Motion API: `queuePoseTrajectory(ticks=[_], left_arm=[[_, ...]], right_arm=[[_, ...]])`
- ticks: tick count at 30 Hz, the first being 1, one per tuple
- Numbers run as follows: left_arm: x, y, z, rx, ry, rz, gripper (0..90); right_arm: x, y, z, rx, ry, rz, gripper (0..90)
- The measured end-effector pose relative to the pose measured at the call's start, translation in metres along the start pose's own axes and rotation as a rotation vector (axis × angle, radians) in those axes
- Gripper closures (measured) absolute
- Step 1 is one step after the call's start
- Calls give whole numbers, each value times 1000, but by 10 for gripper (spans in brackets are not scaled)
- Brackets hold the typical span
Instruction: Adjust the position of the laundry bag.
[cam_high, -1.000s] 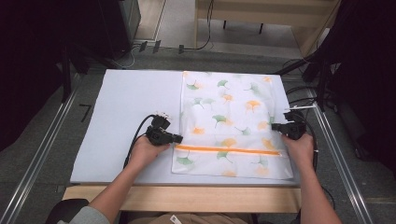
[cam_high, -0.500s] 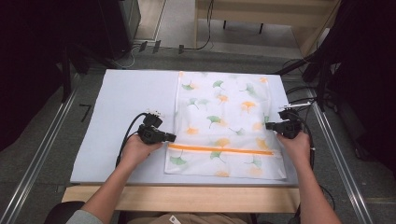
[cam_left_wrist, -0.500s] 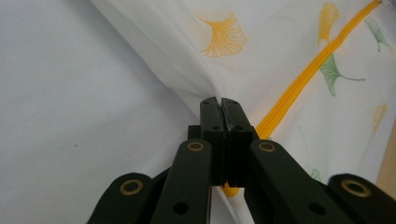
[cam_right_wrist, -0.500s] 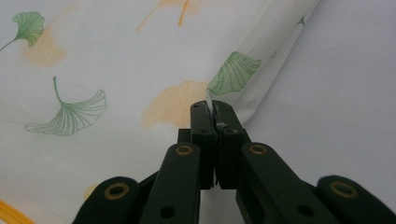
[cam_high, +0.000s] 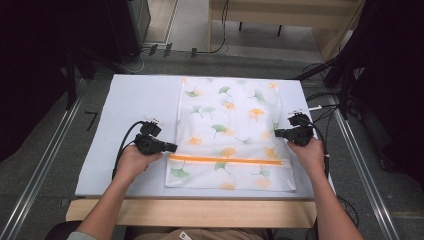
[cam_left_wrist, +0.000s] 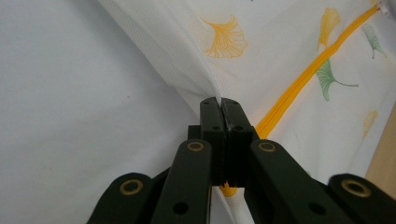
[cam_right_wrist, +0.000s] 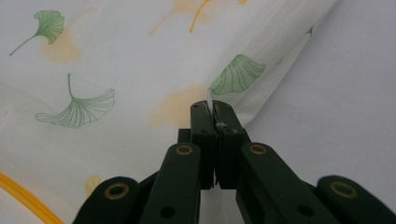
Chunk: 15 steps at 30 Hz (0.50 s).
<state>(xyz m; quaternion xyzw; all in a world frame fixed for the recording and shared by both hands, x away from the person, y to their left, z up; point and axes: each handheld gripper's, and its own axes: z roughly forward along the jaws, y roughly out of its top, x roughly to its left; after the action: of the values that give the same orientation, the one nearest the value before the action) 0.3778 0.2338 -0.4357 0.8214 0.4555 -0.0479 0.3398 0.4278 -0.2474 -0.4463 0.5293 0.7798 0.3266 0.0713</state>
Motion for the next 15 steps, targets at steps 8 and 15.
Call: queuePoseTrajectory(ticks=[8,15], left_arm=[[10,-7,-16,-21,7,-36,900],[18,-15,-26,-24,31,-56,900]], right_arm=[[13,8,6,-2,23,-37,900],[24,16,14,10,42,-65,900]])
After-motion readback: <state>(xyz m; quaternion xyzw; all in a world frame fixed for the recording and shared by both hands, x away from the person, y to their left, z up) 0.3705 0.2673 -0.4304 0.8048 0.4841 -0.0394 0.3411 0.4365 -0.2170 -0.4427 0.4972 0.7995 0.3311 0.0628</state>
